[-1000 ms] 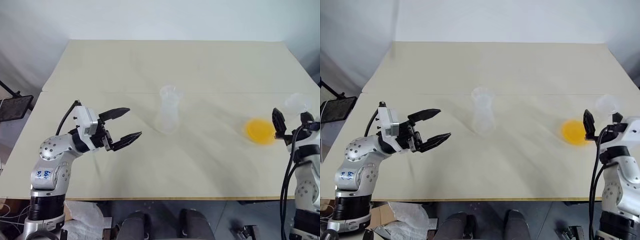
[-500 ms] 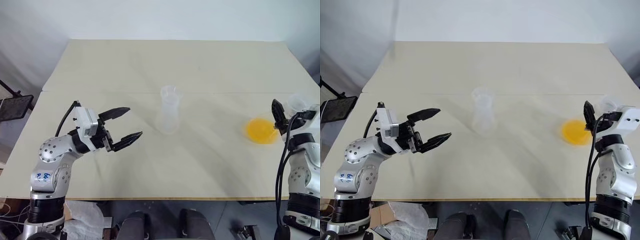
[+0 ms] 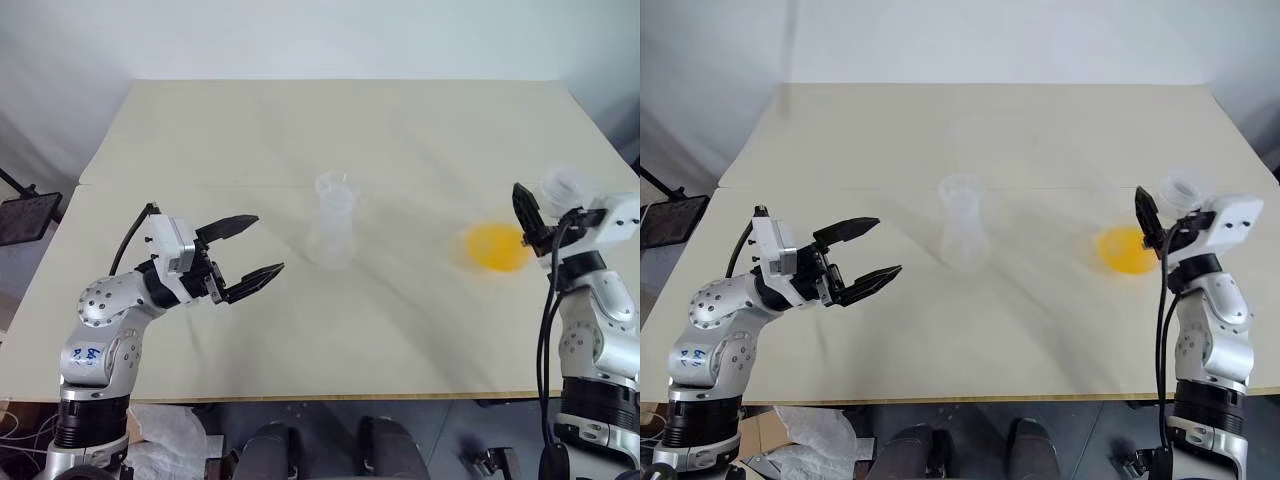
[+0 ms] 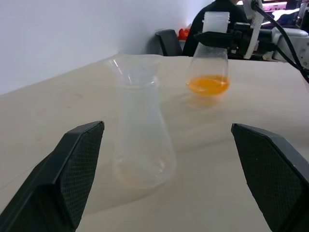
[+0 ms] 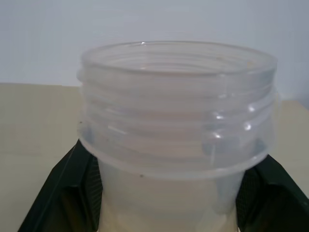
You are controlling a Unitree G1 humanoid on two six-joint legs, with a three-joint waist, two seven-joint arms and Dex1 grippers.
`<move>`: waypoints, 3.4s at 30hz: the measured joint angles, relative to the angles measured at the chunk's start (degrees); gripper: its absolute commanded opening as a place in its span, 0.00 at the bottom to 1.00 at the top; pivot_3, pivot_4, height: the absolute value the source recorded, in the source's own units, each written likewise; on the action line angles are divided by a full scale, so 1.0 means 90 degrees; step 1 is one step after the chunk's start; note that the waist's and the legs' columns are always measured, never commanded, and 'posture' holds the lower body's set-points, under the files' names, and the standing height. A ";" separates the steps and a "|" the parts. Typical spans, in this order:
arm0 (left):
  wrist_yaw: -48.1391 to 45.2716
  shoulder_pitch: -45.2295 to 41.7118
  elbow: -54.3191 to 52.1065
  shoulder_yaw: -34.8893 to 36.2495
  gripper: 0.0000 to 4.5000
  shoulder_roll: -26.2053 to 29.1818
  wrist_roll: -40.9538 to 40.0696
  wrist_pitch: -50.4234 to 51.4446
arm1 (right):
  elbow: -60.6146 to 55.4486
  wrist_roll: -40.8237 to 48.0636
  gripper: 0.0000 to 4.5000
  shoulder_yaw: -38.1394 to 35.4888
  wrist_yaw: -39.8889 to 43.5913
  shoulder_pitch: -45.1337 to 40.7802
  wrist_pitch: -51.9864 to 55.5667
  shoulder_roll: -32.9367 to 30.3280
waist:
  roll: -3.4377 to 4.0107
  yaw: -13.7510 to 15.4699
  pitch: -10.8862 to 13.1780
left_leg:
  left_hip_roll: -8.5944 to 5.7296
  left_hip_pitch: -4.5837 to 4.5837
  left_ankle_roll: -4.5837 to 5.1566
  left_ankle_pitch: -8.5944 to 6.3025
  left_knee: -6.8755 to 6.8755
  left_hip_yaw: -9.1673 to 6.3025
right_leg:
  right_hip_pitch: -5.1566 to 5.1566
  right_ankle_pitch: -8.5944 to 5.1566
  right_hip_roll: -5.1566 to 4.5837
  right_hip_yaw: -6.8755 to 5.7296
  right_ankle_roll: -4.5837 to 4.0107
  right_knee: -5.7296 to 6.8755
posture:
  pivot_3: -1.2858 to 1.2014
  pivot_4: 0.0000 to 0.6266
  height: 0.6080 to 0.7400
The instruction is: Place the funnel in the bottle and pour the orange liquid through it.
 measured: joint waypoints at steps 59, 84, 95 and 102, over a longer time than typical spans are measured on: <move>0.0947 -0.0244 0.0281 -0.0686 1.00 -0.0771 0.0247 -0.0462 | 0.1423 -0.7618 0.61 0.4105 -0.2408 -0.3122 -0.3101 -0.0389 | -0.0002 -0.0155 0.0002 | -0.0002 -0.0016 -0.0004 0.0002 -0.0006 -0.0027 | -0.0001 0.0000 -0.0004 -0.0027 0.0000 -0.0004 | 0.52 0.24 1.00; 0.1035 -0.0243 0.0280 -0.0737 1.00 -0.0875 0.0249 -0.0484 | 0.1624 -0.8502 0.61 0.4292 -0.3360 -0.3275 -0.3310 -0.0564 | -0.0002 -0.0155 0.0002 | 0.0000 -0.0018 -0.0004 0.0002 -0.0006 -0.0028 | -0.0001 0.0000 -0.0004 -0.0028 0.0000 -0.0006 | 0.52 0.24 1.00; 0.1098 -0.0187 0.0260 -0.0734 1.00 -0.0910 0.0241 -0.0484 | 0.1847 -0.8688 0.61 0.4327 -0.3508 -0.3287 -0.3414 -0.0565 | -0.0002 -0.0154 0.0002 | 0.0000 -0.0019 -0.0004 0.0003 -0.0007 -0.0028 | -0.0001 0.0000 -0.0004 -0.0028 0.0000 -0.0007 | 0.52 0.24 1.00; 0.1148 -0.0184 0.0258 -0.0735 1.00 -0.0961 0.0241 -0.0484 | 0.1922 -0.8811 0.61 0.4349 -0.3567 -0.3389 -0.3457 -0.0586 | -0.0002 -0.0158 0.0002 | 0.0000 -0.0019 -0.0005 0.0003 -0.0007 -0.0028 | -0.0001 0.0000 -0.0004 -0.0029 0.0000 -0.0008 | 0.52 0.24 1.00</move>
